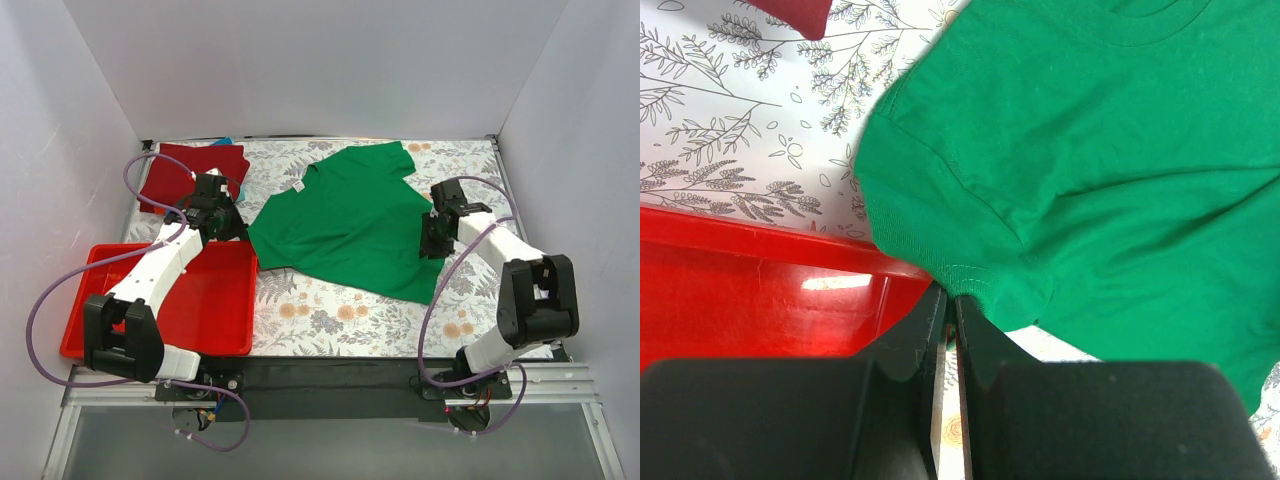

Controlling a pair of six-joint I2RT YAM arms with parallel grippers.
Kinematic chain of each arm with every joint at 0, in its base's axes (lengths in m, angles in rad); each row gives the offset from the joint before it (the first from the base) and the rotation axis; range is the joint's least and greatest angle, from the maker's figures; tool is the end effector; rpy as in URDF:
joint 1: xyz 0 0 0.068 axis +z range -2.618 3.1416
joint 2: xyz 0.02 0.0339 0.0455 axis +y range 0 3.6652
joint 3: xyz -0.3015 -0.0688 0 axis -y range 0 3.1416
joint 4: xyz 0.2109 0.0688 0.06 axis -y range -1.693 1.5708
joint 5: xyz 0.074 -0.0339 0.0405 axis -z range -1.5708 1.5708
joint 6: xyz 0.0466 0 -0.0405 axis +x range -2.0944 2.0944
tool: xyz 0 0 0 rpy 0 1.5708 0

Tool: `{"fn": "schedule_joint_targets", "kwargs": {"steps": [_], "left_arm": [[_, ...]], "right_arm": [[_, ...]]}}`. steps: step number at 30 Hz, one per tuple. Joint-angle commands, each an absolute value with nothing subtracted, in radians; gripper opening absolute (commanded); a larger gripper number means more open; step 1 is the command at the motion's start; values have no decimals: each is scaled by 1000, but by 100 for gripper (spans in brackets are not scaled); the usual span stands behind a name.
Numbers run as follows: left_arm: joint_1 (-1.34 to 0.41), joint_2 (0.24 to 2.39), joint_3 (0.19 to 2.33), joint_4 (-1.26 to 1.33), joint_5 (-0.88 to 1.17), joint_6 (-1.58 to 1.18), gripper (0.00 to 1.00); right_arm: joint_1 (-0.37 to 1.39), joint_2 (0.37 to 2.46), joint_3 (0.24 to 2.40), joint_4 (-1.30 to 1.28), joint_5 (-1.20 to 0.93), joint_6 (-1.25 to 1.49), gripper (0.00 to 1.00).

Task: Fold and stack the t-shirts
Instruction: Flatten the tshirt out

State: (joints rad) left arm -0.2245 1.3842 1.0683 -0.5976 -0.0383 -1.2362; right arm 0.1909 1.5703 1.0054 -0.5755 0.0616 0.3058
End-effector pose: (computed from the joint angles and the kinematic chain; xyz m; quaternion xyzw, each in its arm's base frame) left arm 0.2508 -0.0554 0.3058 -0.4639 0.8248 -0.2018 0.2525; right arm 0.2758 0.0504 0.2433 0.0626 0.9745 0.0233 0.2143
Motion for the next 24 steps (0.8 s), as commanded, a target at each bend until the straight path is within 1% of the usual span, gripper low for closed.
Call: {"fn": "schedule_joint_targets", "kwargs": {"steps": [1,5,10,14,18,24], "left_arm": [[-219,1362,1057,-586,-49,-1221,0],[-219,1368,1046,-584,-46,-1221,0],[-219,1376,1046,-575,-40,-1223,0],[-219,1390,1051,-566,-28,-1224,0],[-219,1396,1055,-563,-23,-1227,0],[-219,1391,1057,-568,-28,-1224,0]], "right_arm": [[189,1478,1040,-617,80,298,34],[190,1411,957,-650,29,311,35],[190,1318,789,-661,6,344,35],[192,1305,700,-658,8,354,35],[190,1293,666,-643,21,365,35],[192,1335,670,-608,12,364,35]]}}
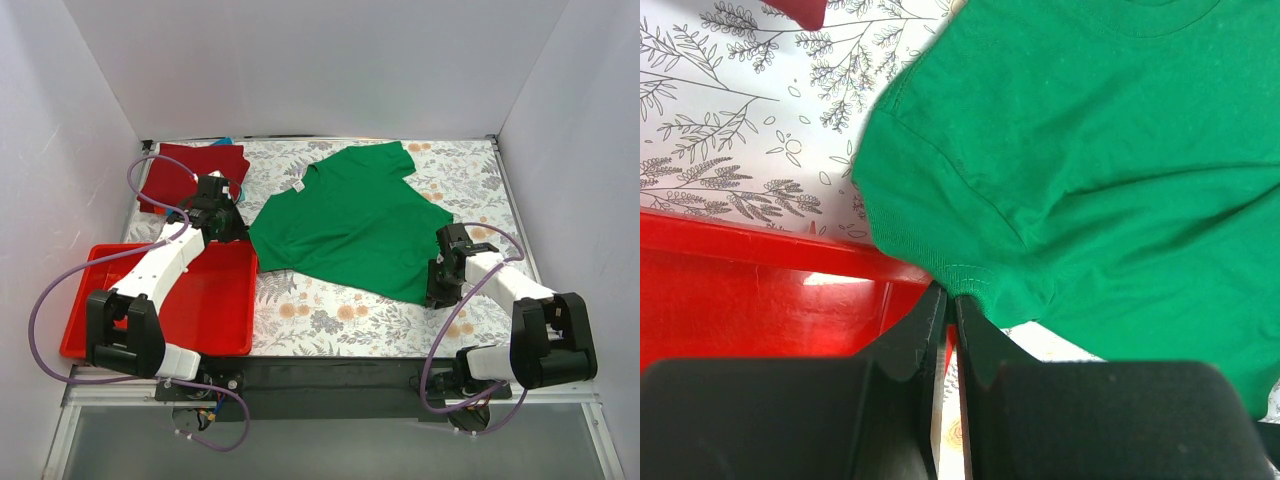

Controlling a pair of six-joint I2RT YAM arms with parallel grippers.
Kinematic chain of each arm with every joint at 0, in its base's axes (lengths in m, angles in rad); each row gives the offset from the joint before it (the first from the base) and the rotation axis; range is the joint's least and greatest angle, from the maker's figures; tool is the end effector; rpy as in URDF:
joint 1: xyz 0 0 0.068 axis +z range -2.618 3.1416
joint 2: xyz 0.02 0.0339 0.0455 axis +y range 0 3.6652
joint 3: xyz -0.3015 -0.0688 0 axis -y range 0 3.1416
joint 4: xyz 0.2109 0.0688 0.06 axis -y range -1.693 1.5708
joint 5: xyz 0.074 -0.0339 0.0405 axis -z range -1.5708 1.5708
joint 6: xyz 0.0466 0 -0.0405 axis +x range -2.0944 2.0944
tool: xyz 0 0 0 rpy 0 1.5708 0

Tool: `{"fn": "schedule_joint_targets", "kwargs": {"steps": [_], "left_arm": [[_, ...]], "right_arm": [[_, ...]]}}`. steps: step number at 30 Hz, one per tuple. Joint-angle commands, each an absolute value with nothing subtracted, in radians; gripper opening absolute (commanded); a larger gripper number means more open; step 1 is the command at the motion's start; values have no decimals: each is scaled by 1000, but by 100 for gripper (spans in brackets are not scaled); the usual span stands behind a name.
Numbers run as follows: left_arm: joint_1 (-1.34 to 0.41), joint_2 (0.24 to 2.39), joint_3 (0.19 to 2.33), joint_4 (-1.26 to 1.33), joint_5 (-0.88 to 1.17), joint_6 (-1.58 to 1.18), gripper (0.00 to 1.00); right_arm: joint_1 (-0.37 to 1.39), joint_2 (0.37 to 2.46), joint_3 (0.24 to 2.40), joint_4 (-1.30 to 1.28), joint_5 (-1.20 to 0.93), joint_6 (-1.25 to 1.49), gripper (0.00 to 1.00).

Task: Fold and stack the t-shirts
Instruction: Flatten the tshirt out

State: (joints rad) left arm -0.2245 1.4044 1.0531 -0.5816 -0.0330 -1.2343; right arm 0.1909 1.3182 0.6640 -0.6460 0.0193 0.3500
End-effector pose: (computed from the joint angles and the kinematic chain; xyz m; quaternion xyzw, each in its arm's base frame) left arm 0.2543 -0.0565 0.2977 -0.4638 0.8285 -0.1973 0.2442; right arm 0.1776 0.0334 0.2085 0.0800 0.9876 0.0268 0.1325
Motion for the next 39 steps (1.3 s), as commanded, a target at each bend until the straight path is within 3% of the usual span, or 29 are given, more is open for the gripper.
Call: {"fn": "schedule_joint_targets", "kwargs": {"steps": [1,9,13,16,20,23,30,34,39], "left_arm": [[-219,1388,1057,-572,-28,-1223,0],[-219,1384,1057,-580,-41,-1218,0],[-219,1388,1058,-578,-31,-1223,0],[-219,1385,1057,-577,-31,-1223,0],[-219,1385,1058,-575,-23,-1229,0],[-219,1404,1074,-546,36,-1250,0],[-219,1502,1230,-534,89,-1276,0],[-219,1580,1394,-534,123,-1301,0],[-221,1690,1754,-560,166,-1344,0]], "right_arm": [[192,1344,670,-600,8,367,35],[192,1338,658,-571,-37,368,34],[190,1350,641,-545,-55,373,29],[190,1365,630,-529,-67,371,22],[192,1356,643,-534,-64,367,6],[189,1338,670,-567,-63,360,1],[176,1267,908,-725,-46,351,1],[176,1276,1155,-834,-12,341,1],[176,1362,1618,-940,70,307,1]]}}
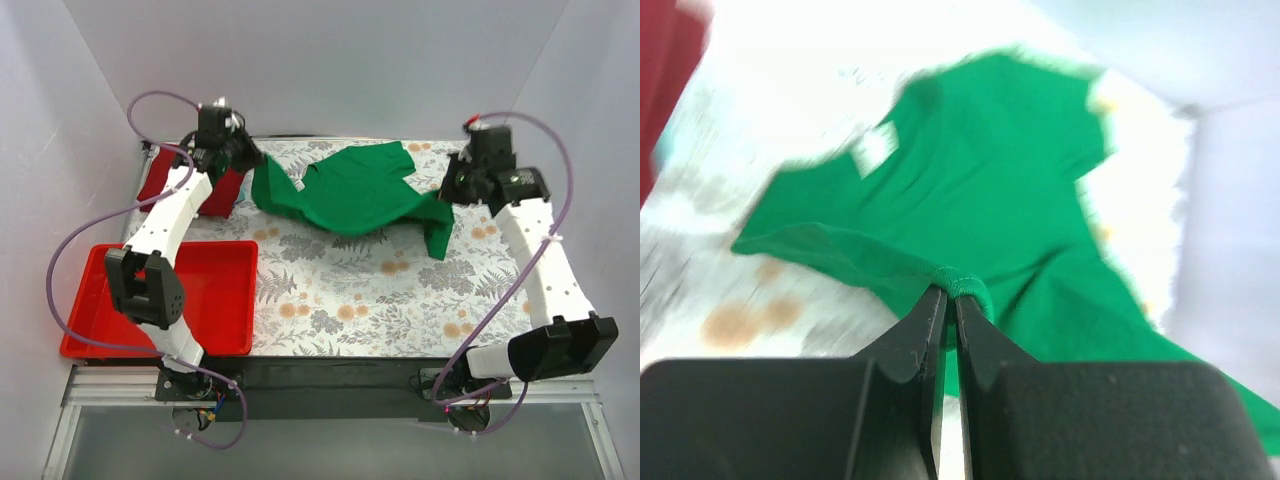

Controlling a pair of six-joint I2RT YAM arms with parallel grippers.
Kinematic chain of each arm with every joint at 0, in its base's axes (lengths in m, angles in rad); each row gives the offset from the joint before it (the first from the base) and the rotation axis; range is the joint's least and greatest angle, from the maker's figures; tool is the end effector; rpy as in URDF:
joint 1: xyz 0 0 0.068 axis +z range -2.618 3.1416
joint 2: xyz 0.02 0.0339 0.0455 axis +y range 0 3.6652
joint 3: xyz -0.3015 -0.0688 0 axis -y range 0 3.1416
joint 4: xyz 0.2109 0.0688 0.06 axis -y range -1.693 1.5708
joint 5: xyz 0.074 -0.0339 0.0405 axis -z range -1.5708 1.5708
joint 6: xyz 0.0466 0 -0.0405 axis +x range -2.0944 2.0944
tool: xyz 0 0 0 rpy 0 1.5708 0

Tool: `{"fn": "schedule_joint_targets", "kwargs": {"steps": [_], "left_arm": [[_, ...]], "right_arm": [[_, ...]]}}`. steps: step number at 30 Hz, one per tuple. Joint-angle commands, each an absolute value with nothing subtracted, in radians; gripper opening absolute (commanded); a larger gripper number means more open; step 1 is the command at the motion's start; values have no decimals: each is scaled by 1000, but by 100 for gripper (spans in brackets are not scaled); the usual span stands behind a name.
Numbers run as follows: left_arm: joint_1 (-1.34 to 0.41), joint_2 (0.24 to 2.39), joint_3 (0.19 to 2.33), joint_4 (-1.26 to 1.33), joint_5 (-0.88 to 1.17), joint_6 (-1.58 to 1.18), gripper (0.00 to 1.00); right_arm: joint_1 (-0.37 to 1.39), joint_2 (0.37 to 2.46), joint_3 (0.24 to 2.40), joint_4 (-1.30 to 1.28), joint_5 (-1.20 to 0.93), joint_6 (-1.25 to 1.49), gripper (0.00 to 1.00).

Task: Fold and stack the t-shirts
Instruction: Flatten the tshirt out

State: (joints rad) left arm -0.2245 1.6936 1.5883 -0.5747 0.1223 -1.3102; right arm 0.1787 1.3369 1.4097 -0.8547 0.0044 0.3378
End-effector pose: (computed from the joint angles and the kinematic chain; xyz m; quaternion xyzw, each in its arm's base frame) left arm 0.3560 -0.0871 0.3746 -0.4428 0.7849 -0.3382 0.2712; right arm 0.2379 0.0428 0.3970 0.0742 0.9202 0.0962 0.3721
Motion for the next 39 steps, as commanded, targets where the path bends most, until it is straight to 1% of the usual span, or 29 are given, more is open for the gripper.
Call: {"fn": "schedule_joint_targets", "kwargs": {"steps": [1,2,3,6,9,11,16,18,23,29,31,39], "left_arm": [[-221,1712,1803,-566,164,-1351,0],[-221,1720,1897,-569,166,-1365,0],[-221,1726,1935,-568,160,-1371,0],[-221,1721,2075,-545,169,-1391,0],[-221,1665,2115,-473,182,-1401,0],[-221,1579,2091,-383,184,-1399,0],[-221,1381,1947,-200,132,-1388,0],[-221,1320,1942,-152,118,-1375,0],[-221,1284,1996,-138,112,-1356,0],[-221,1347,1970,-117,198,-1407,0],[-222,1382,1934,-109,250,-1446,0],[-288,1619,1888,-109,307,-1456,0]], "right_arm": [[175,1393,1682,-966,98,293,1],[176,1405,1739,-974,112,287,1],[176,1417,1864,-983,123,281,1],[175,1434,2055,-994,167,267,1],[175,1413,2191,-985,198,259,1],[175,1381,2215,-944,209,244,1],[175,1221,2210,-796,270,204,1],[176,1171,2209,-727,303,180,1],[176,1115,2206,-628,350,164,1],[176,1106,2085,-588,347,181,1],[175,1111,2007,-578,351,181,1],[176,1123,1712,-471,373,163,1]]}}
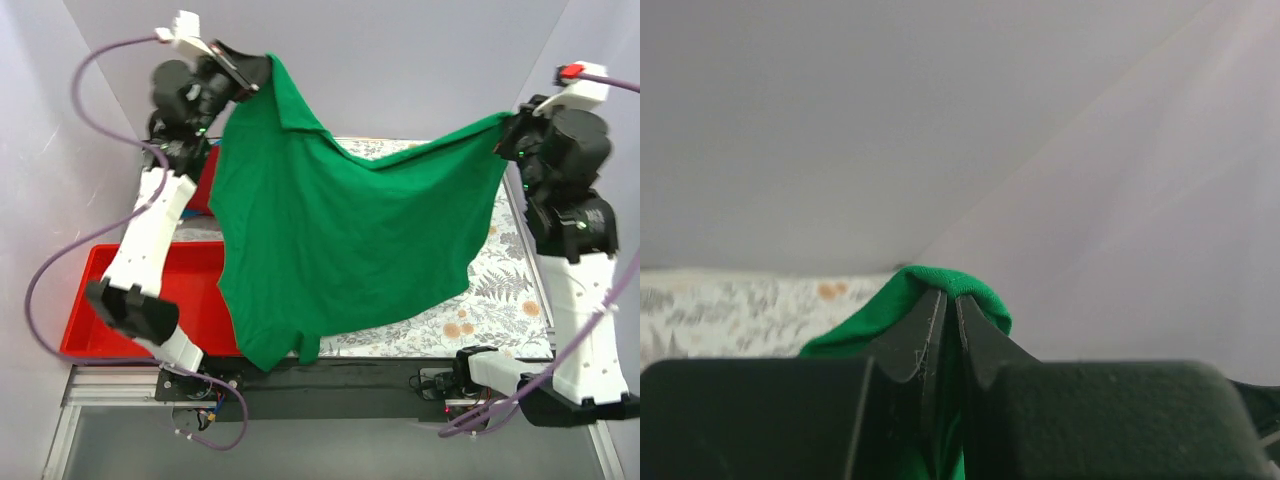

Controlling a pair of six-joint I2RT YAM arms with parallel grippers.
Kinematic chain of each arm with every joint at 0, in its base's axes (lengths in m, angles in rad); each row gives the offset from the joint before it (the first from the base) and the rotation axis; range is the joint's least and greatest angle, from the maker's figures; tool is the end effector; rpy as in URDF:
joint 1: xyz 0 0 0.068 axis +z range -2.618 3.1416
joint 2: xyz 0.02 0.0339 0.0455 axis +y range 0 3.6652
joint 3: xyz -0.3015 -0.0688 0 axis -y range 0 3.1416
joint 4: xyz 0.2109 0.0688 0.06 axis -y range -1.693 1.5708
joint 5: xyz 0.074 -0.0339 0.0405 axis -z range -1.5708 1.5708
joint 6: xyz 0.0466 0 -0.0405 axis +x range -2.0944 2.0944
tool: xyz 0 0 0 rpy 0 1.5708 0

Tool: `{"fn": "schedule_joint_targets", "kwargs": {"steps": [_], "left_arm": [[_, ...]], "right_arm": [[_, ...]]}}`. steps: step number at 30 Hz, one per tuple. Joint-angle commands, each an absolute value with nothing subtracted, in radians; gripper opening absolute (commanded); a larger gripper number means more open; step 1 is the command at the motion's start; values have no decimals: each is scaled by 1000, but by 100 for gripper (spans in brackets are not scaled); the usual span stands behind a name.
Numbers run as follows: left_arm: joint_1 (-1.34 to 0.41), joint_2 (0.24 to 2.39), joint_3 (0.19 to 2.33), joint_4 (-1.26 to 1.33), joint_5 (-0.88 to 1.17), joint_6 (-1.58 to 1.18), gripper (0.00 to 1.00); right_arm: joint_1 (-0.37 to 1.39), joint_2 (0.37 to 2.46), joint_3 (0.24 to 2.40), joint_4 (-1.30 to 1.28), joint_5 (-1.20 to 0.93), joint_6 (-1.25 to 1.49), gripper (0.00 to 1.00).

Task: Fold and stack the t-shirts
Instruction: Flatten the tshirt out

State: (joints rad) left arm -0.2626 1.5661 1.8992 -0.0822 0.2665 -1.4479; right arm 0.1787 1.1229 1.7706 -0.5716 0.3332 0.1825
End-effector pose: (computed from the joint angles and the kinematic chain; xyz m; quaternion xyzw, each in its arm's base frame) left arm 0.2996 -0.0932 0.5702 -0.2523 0.5626 -0.6444 0.4522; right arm 0.1396 0.0097 0.5693 0.1229 0.6701 0.0190 0.7318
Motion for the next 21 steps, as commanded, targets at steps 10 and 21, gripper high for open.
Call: {"fn": "schedule_joint_targets", "kwargs": {"steps": [10,21], "left_arm": [[-311,1756,2051,-166,319,-1428,0],[-313,1541,2001,-134,285,-1390,0]], "right_arm": [[149,1235,1669,-410,419,89,1],[149,1076,1818,-419,474,66,1]]}}
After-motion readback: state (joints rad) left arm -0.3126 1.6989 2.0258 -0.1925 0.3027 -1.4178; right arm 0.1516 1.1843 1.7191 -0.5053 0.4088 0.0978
